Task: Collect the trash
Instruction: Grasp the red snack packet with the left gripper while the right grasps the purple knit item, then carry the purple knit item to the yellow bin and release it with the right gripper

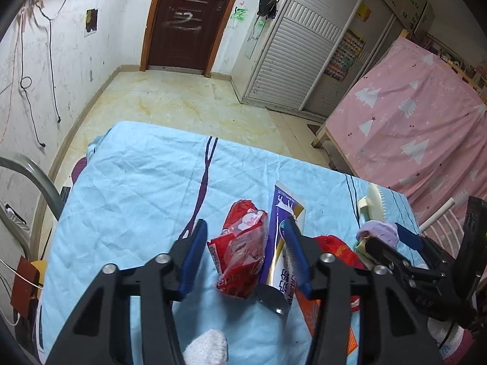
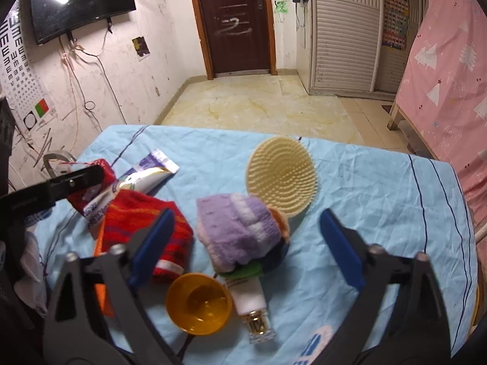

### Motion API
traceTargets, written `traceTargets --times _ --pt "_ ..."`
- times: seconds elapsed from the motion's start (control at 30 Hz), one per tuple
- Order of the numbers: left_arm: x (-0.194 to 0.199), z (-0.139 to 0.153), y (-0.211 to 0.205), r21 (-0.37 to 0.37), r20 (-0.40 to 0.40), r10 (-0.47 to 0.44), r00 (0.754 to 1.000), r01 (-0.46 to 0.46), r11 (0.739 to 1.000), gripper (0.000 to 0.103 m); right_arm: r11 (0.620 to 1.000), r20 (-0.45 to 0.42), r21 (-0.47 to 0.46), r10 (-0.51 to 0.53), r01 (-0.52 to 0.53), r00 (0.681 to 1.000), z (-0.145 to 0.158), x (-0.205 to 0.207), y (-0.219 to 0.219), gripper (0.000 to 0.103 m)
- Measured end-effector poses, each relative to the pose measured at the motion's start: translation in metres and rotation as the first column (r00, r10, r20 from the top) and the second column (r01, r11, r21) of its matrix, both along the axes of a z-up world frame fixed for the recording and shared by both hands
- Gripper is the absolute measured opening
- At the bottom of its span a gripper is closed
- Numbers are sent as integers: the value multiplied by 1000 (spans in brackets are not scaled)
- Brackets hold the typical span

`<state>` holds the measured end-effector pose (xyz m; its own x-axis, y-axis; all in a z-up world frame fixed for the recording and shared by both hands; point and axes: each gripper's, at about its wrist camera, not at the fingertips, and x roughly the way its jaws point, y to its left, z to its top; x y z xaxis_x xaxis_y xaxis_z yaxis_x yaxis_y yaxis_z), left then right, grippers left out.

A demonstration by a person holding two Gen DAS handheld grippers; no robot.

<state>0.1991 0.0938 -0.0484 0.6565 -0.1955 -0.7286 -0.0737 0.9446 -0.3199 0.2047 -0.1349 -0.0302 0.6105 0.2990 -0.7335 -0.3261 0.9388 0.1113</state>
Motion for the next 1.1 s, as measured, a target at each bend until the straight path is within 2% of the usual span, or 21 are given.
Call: traceTargets --times 0.07,0.1,0.17,0.27,0.4,0.63,0.87,1.1 --pt "-2 -3 -4 9 -8 -7 1000 7 1000 21 1000 -17 5 7 -7 1000 -3 2 0 57" --pt "-2 -5 -5 18 -11 -10 1000 11 1000 21 1000 -21 10 10 -10 1000 -3 2 0 55" --pt "-2 -5 -8 34 -7 -13 1000 13 999 18 1000 -24 15 22 -22 999 -4 3 0 43" --pt "-4 -4 -11 41 8 -15 1000 15 999 17 999 -20 22 25 -24 1000 -3 2 -1 34" --pt "-12 6 -10 40 60 3 998 -6 999 17 999 -10 29 32 -31 999 0 -5 -3 32" --pt "-34 28 -20 60 128 12 992 -20 998 17 996 52 74 44 -47 998 29 -27 -16 32" --pt "-60 58 -37 73 188 -15 982 1 997 17 993 106 118 17 -30 994 54 -50 -38 32" --pt "-75 83 -70 100 227 -67 972 45 994 17 988 136 153 -31 10 990 65 -69 -70 32"
